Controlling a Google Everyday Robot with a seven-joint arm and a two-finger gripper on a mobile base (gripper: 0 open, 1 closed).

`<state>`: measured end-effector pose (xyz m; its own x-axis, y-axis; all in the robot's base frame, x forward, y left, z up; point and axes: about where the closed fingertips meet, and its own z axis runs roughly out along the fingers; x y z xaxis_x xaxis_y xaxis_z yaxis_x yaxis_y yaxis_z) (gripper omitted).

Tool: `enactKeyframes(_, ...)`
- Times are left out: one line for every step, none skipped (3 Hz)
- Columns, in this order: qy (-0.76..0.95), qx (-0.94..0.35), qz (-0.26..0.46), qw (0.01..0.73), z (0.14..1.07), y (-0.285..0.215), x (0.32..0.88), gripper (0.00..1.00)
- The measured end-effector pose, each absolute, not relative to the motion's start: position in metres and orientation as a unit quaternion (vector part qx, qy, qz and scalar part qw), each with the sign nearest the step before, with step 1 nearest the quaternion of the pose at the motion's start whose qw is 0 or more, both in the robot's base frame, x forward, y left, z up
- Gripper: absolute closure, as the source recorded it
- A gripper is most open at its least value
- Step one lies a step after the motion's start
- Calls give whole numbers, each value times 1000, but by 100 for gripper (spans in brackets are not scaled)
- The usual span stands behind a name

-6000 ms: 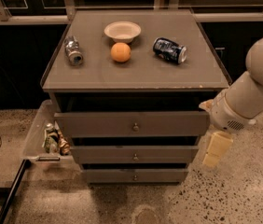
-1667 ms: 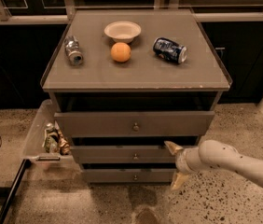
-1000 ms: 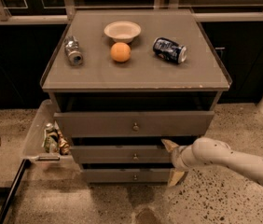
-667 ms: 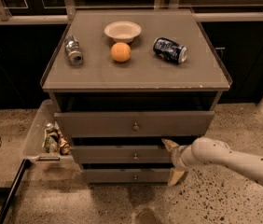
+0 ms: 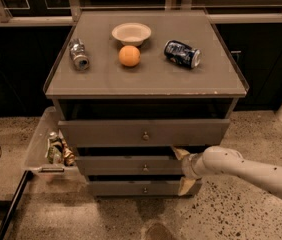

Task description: Open middle drawer

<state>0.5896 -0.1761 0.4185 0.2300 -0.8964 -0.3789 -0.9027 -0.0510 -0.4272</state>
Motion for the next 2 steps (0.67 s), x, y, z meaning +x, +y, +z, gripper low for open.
enactKeyframes(623,-725,4,294,412,-179,600,0)
enactKeyframes(632,-720,6,286,402,-186,606,0)
